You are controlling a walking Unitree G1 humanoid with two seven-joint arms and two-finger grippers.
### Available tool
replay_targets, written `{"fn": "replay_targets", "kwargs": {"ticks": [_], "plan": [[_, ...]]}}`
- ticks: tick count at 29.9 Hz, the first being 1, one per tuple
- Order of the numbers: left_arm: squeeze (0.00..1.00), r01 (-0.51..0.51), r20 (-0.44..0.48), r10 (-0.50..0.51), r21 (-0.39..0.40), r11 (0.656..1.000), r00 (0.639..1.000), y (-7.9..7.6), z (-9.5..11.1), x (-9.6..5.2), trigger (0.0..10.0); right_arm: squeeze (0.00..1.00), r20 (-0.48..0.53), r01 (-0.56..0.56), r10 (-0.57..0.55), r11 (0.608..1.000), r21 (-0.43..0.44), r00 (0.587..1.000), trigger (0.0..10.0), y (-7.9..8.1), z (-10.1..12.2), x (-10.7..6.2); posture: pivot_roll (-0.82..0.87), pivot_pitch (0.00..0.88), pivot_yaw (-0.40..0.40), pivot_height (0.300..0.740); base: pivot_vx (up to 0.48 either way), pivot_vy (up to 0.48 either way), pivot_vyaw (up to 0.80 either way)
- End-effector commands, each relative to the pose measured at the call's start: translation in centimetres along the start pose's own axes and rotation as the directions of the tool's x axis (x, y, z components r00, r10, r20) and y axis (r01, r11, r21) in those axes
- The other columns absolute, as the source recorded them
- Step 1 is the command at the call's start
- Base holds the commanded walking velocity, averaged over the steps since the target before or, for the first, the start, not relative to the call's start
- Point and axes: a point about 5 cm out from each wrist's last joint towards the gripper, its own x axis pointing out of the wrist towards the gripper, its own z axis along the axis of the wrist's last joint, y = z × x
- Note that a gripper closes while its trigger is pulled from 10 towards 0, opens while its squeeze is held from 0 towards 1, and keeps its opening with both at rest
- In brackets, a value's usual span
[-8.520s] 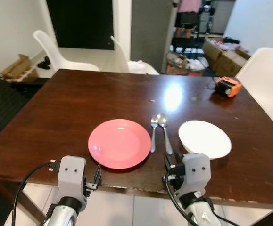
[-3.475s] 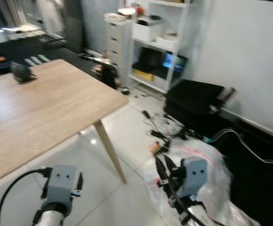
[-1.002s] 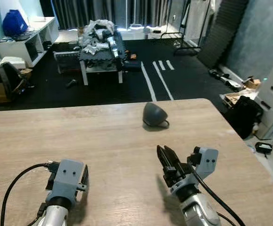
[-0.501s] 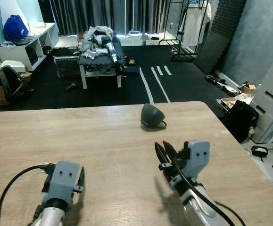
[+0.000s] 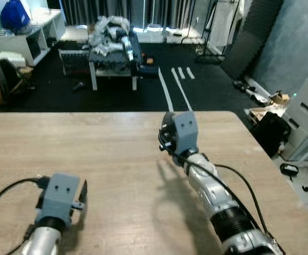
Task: Setting the table
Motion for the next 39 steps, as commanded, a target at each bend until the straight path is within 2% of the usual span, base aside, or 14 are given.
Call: {"fn": "replay_targets", "kwargs": {"ticks": [1, 3, 6, 9, 12, 14, 21, 26, 28, 30, 33, 39], "plan": [[0.00, 0.002, -0.020, -0.003, -0.005, 1.000, 1.000, 0.3, -0.3, -0.4, 10.0, 0.00, -0.015, 0.039, -0.039, 0.999, 0.011, 0.999, 10.0, -0.8, -0.2, 0.1, 0.18, 0.236, 0.028, 0.740, 0.000, 0.000, 0.00], [0.00, -0.002, -0.024, 0.003, 0.005, 1.000, 1.000, 0.9, -0.2, -0.4, 10.0, 0.00, -0.043, 0.105, -0.105, 0.994, -0.016, 0.994, 10.0, -1.8, 0.3, 0.9, 0.18, 0.234, 0.030, 0.740, 0.000, 0.000, 0.00], [0.00, -0.001, -0.027, 0.001, 0.006, 1.000, 1.000, 0.9, -0.3, -0.4, 10.0, 0.00, -0.050, 0.151, -0.152, 0.988, -0.019, 0.987, 10.0, -2.3, 0.6, 1.3, 0.18, 0.229, 0.029, 0.740, 0.000, 0.000, 0.00], [0.00, 0.013, -0.030, -0.013, -0.001, 1.000, 0.999, 0.4, -0.3, -0.5, 10.0, 0.00, -0.050, 0.274, -0.273, 0.961, 0.015, 0.961, 10.0, -3.7, 1.3, 1.6, 0.18, 0.220, 0.027, 0.740, 0.000, 0.000, 0.00], [0.00, 0.018, -0.033, -0.019, -0.008, 1.000, 0.999, 0.1, -0.3, -0.7, 10.0, 0.00, -0.044, 0.345, -0.342, 0.937, 0.064, 0.939, 10.0, -4.8, 1.7, 1.5, 0.18, 0.211, 0.028, 0.740, 0.000, 0.000, 0.00], [0.00, 0.021, -0.035, -0.021, -0.009, 1.000, 0.999, 0.1, -0.3, -0.7, 10.0, 0.00, -0.038, 0.352, -0.350, 0.932, 0.084, 0.936, 10.0, -5.0, 1.8, 1.5, 0.18, 0.210, 0.029, 0.740, 0.000, 0.000, 0.00], [0.00, 0.037, -0.045, -0.037, -0.010, 0.999, 0.998, -0.1, -0.4, -0.8, 10.0, 0.00, -0.045, 0.302, -0.299, 0.950, 0.083, 0.953, 10.0, -3.9, 2.1, 2.0, 0.18, 0.206, 0.030, 0.740, 0.000, 0.000, 0.00], [0.00, 0.036, -0.044, -0.036, -0.010, 0.999, 0.998, -0.1, -0.2, -0.9, 10.0, 0.00, -0.009, 0.261, -0.262, 0.956, 0.132, 0.965, 10.0, -2.5, 2.9, 2.6, 0.21, 0.219, 0.025, 0.740, 0.000, 0.000, 0.00], [0.00, 0.036, -0.044, -0.036, -0.010, 0.999, 0.998, -0.1, -0.2, -0.9, 10.0, 0.00, -0.009, 0.261, -0.262, 0.956, 0.132, 0.965, 10.0, -2.5, 2.9, 2.6, 0.21, 0.219, 0.025, 0.740, 0.000, 0.000, 0.00], [0.00, 0.032, -0.045, -0.033, -0.007, 0.999, 0.998, -0.1, -0.2, -1.3, 10.0, 0.00, 0.038, 0.257, -0.266, 0.953, 0.159, 0.963, 10.0, -2.4, 4.1, 2.8, 0.22, 0.231, 0.020, 0.740, 0.000, 0.000, 0.00], [0.00, 0.030, -0.050, -0.030, -0.005, 1.000, 0.998, -0.1, -0.2, -1.6, 10.0, 0.00, 0.052, 0.262, -0.274, 0.950, 0.169, 0.960, 10.0, -2.5, 4.5, 2.8, 0.22, 0.237, 0.018, 0.740, 0.000, 0.000, 0.00], [0.00, 0.019, -0.062, -0.019, -0.002, 1.000, 0.998, 0.1, -0.1, -2.4, 10.0, 0.00, 0.055, 0.261, -0.276, 0.947, 0.188, 0.960, 10.0, -2.3, 4.8, 2.9, 0.25, 0.270, 0.007, 0.740, 0.000, 0.000, 0.00]]}}
